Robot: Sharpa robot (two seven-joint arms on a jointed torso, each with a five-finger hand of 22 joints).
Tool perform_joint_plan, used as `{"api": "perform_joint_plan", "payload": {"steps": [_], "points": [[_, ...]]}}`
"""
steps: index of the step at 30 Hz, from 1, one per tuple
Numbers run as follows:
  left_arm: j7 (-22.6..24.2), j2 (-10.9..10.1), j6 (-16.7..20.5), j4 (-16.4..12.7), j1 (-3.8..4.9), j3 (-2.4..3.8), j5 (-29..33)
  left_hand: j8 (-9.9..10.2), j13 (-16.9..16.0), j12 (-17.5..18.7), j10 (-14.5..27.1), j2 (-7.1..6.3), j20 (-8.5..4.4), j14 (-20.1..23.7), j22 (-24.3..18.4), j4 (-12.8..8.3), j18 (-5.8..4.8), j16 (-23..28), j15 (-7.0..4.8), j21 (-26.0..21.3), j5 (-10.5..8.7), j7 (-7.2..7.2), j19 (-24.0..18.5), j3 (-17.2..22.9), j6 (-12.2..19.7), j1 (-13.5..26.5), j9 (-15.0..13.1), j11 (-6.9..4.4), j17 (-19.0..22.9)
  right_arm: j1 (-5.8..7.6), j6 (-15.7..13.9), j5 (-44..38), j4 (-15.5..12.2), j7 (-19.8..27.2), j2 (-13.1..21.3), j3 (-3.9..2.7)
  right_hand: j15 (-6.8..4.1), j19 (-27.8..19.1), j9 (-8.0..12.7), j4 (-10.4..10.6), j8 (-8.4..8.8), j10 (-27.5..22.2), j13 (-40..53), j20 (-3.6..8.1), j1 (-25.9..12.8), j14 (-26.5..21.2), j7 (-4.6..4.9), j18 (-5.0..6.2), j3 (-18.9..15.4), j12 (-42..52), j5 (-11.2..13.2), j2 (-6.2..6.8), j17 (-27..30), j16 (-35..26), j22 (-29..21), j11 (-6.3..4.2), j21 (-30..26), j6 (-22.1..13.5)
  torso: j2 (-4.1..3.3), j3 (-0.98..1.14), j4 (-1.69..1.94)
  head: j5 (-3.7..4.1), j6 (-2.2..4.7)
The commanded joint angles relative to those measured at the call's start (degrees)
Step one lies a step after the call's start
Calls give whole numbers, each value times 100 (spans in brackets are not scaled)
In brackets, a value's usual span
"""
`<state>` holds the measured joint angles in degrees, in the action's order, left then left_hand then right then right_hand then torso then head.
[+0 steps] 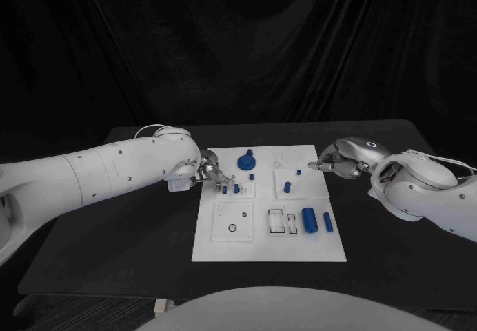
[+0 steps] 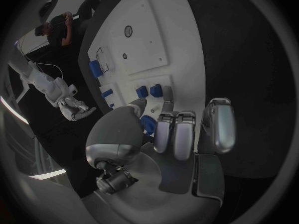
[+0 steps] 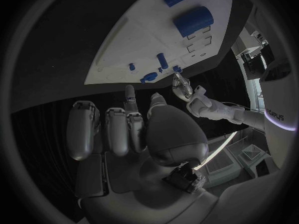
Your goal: Assemble the parts on the task board
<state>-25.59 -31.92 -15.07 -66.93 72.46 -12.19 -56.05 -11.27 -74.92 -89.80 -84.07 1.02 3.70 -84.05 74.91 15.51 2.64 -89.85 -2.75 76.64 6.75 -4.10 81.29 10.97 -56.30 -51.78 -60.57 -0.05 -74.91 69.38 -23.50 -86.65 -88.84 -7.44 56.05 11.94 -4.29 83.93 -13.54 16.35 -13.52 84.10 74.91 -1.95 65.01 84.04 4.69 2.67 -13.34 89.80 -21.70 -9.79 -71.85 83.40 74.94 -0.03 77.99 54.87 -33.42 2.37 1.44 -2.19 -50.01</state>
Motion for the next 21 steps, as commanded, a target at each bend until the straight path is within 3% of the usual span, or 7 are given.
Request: {"api": "perform_joint_plan", "payload": {"steps": [1,9,10,13,14,21], "points": [[353,-67,559,-106,-7,4,11,-103,-1494,-10,-579,23,21,-595,1089,69,55,-15,19,28,71,23,33,-105,17,-31,-91,12,-1509,-14,23,-14,2,-10,6,-3,33,153,-7,-19,19,590,1509,-33,80,292,20,44,-17,20,-45,22,12,-41,1082,50,-26,44,2,-1,2,6,1],[676,-452,1262,-580,16,4,11,-451,-1472,7,-556,59,8,-595,1090,86,54,-15,9,37,629,33,32,-345,289,-465,-399,5,-1509,-14,30,-14,12,-7,12,-3,33,154,-7,-17,20,590,1509,-33,82,292,20,43,-18,20,-44,21,13,-42,1083,50,-23,44,1,0,2,19,1],[709,-486,1329,-620,17,4,11,-451,-1472,7,-556,59,8,-595,1090,86,54,-15,9,37,629,33,32,-345,289,-465,-399,5,-1509,-15,29,-14,12,-7,12,-3,33,154,-7,-17,20,590,1509,-33,82,292,20,43,-18,20,-44,21,13,-42,1083,50,-23,44,0,-1,2,18,1],[843,-628,1588,-794,22,4,12,-624,-1474,5,-559,43,6,-595,1092,82,52,-15,7,50,1019,35,34,-419,417,-737,-523,0,-1509,-15,28,-14,13,-6,13,-3,33,152,-7,-16,21,590,1509,-33,82,291,20,44,-18,20,-44,21,17,-43,1082,51,-27,44,4,2,1,16,1],[872,-669,1650,-847,23,4,12,-638,-1476,4,-560,45,5,-595,1094,82,51,-15,7,55,1052,36,37,-427,426,-757,-530,0,-1509,-15,29,-14,12,-6,14,-3,33,152,-7,-16,21,590,1509,-33,82,291,20,44,-18,20,-44,21,17,-43,1082,51,-27,44,4,2,0,15,1],[815,-893,1789,-1157,23,2,11,-760,-1458,17,-541,30,1,-595,1086,11,57,-15,1,34,1456,50,14,-445,533,-1132,-577,-10,-1509,-16,38,-14,14,-10,18,-3,33,152,-7,-16,21,590,1509,-33,82,291,20,44,-18,20,-44,21,17,-43,1082,51,-27,44,5,1,1,-2,1]]}}
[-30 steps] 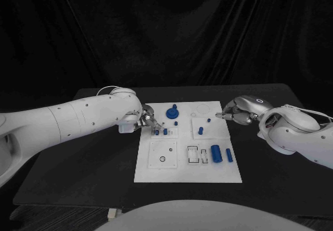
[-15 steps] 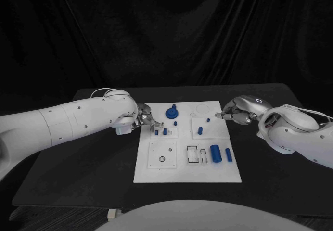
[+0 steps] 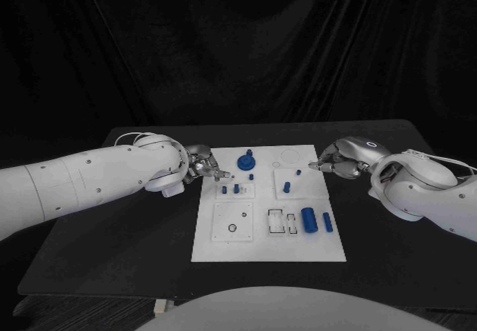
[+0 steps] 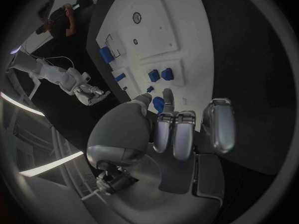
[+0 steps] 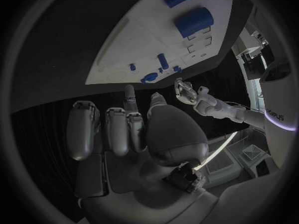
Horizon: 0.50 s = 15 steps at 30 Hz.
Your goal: Assemble the parts on the task board
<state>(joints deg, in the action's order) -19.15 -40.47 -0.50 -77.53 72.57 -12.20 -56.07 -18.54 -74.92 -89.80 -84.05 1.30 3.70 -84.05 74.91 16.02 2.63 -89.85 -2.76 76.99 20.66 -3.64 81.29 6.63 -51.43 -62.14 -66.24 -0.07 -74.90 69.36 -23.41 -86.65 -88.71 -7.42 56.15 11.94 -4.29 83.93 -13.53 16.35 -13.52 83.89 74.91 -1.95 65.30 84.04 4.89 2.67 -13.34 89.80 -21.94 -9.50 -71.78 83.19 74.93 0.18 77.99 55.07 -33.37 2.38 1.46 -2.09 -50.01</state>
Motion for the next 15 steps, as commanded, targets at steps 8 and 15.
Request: {"api": "perform_joint_plan", "payload": {"steps": [8,15], "points": [[-122,-51,119,-143,-32,0,14,-60,-1444,28,-528,0,-1,-595,1074,-81,68,-15,-1,-36,144,7,-13,5,76,-236,-8,-14,-1510,-15,35,-14,3,-9,-6,-3,33,152,-8,-16,21,611,1509,-33,53,291,0,43,-18,20,-20,-8,10,-22,1084,30,-27,24,-2,-1,-1,-16,1],[-271,-1,-33,-113,-126,-1,13,-98,-1434,35,-518,9,1,-595,1067,-12,72,-15,4,-55,-20,-5,-28,-49,68,-223,6,-4,-1510,-17,33,-14,1,-6,-1,-3,33,152,-8,-16,21,611,1509,-33,53,291,0,43,-18,20,-20,-8,10,-22,1084,30,-27,24,-3,2,2,-5,1]]}}
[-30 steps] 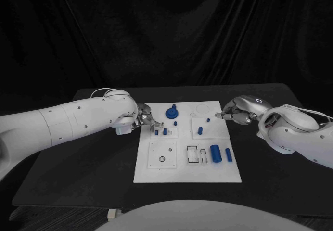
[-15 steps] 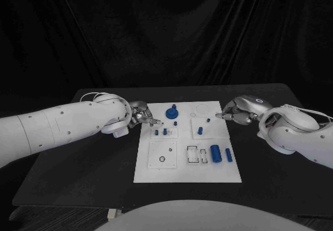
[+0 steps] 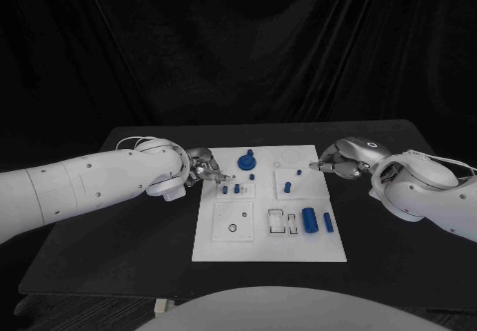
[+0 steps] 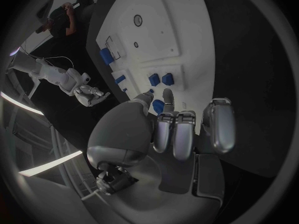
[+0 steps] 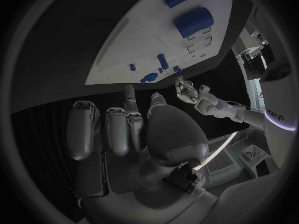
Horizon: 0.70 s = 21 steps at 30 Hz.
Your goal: Assemble the parts on the task board
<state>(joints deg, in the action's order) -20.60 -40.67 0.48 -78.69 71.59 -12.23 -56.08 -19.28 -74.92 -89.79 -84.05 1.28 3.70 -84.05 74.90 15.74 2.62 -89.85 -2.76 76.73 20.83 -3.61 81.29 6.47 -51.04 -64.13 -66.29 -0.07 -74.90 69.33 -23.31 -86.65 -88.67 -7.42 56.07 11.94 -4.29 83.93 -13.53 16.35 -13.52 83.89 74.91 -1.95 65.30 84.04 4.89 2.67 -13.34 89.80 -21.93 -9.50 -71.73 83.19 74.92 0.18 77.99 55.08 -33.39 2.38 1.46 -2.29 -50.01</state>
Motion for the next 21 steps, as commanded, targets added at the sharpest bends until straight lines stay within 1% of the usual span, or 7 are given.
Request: {"api": "perform_joint_plan", "payload": {"steps": [1,3,13,17,18,19,21], "points": [[-150,28,-157,7,-41,2,13,-31,-1434,35,-518,16,3,-595,1067,29,72,-15,5,-29,-85,-9,-28,-46,30,-19,14,-2,-1510,-14,23,-14,-6,-6,10,-3,33,152,-9,-16,21,611,1509,-33,53,291,0,43,-18,20,-21,-8,5,-22,1084,30,-27,24,-2,2,2,26,1],[-194,45,-209,17,-64,2,13,-50,-1429,39,-513,29,5,-595,1065,55,74,-15,8,-35,-186,-13,-33,-83,31,-6,24,1,-1510,-14,21,-14,-11,-7,17,-3,33,153,-9,-9,24,611,1509,-33,56,292,0,43,-22,20,-19,-9,2,-21,1084,30,-28,24,-3,-1,-1,34,1],[-307,103,-318,89,-108,2,13,-122,-1419,46,-502,61,7,-595,1055,71,81,-15,10,-63,-334,-8,-52,-149,0,33,11,0,-1510,-15,13,-14,-19,-6,25,-3,33,153,-9,-9,24,611,1509,-33,56,292,0,43,-22,20,-19,-9,2,-21,1084,30,-28,24,-1,2,-4,29,1],[-331,130,-359,125,-114,2,13,-169,-1419,46,-502,80,9,-595,1056,75,81,-15,10,-62,-470,-10,-51,-216,13,83,-4,1,-1510,-15,12,-14,-19,-5,23,-3,33,153,-9,-9,24,611,1509,-33,56,292,0,43,-22,20,-19,-9,2,-21,1084,30,-28,24,-5,-1,-2,26,1],[-333,136,-369,133,-115,2,13,-196,-1416,48,-499,100,11,-595,1054,77,82,-15,12,-67,-612,-13,-54,-265,26,127,-11,4,-1510,-15,11,-14,-19,-5,22,-3,33,153,-9,-9,24,611,1509,-33,56,292,0,43,-22,20,-19,-9,2,-21,1084,30,-28,24,-4,-1,-3,26,1],[-333,139,-372,136,-115,2,13,-198,-1416,48,-499,102,11,-595,1054,77,82,-15,12,-67,-622,-13,-54,-269,27,130,-12,4,-1510,-15,11,-14,-20,-5,22,-3,33,153,-9,-9,24,611,1509,-33,56,292,0,43,-22,20,-19,-9,2,-21,1084,30,-28,24,-4,-1,-3,26,1],[-333,149,-383,146,-117,2,13,-226,-1417,47,-500,118,12,-595,1054,77,82,-15,14,-66,-733,-14,-53,-317,37,161,-17,6,-1510,-16,11,-14,-19,-4,20,-3,33,153,-9,-9,24,611,1509,-33,56,292,0,43,-22,20,-19,-9,2,-21,1084,30,-28,24,-2,1,0,29,1]]}}
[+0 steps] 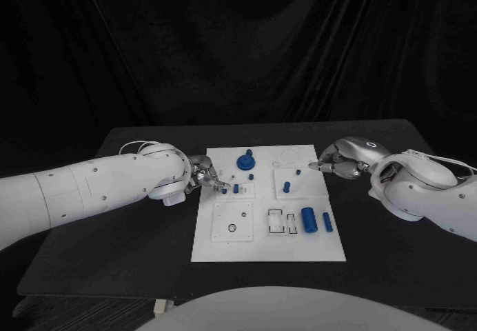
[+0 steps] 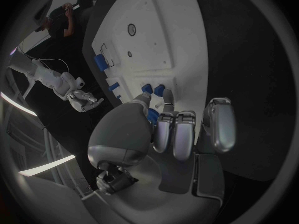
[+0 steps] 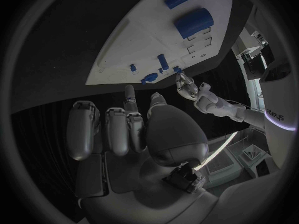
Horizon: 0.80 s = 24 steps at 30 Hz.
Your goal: Assemble the parts on the task board
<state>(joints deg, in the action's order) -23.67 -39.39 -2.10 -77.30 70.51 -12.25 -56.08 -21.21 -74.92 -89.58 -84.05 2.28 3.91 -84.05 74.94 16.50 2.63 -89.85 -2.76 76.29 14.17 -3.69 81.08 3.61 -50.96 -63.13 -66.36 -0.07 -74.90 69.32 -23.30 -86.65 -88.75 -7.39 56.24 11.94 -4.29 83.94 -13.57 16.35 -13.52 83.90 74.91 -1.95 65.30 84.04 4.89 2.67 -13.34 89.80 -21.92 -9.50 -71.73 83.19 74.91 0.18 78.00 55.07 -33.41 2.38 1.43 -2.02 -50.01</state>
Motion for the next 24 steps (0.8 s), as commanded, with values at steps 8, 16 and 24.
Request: {"api": "perform_joint_plan", "payload": {"steps": [8,16,24], "points": [[-11,91,-186,79,-19,4,13,-55,-1394,42,-476,59,-8,-595,1045,-31,86,-15,14,-39,-1,-3,-44,-40,71,10,-11,5,-1510,-15,15,-14,-9,-5,-4,-3,34,153,-6,-8,24,610,1509,-34,62,292,0,44,-25,20,-20,-8,3,-21,1085,30,-29,28,0,-1,4,8,1],[13,151,-224,123,-34,4,13,-45,-1377,56,-457,84,-5,-595,1035,-45,93,-15,19,-71,141,-13,-67,-40,140,-55,12,13,-1510,-17,25,-14,-8,-4,-8,-3,34,153,-6,-8,24,610,1509,-34,62,292,0,44,-25,20,-20,-8,3,-21,1085,30,-29,28,0,0,1,1,1],[20,179,-264,171,-46,4,13,-40,-1341,83,-416,81,-4,-595,1027,-140,100,-15,18,-103,966,-6,-93,62,228,-349,108,7,-1510,-24,36,-14,-6,-2,-10,-3,34,153,-6,-8,24,610,1509,-34,62,292,0,44,-25,20,-20,-8,3,-21,1085,30,-29,28,-1,0,3,7,1]]}}
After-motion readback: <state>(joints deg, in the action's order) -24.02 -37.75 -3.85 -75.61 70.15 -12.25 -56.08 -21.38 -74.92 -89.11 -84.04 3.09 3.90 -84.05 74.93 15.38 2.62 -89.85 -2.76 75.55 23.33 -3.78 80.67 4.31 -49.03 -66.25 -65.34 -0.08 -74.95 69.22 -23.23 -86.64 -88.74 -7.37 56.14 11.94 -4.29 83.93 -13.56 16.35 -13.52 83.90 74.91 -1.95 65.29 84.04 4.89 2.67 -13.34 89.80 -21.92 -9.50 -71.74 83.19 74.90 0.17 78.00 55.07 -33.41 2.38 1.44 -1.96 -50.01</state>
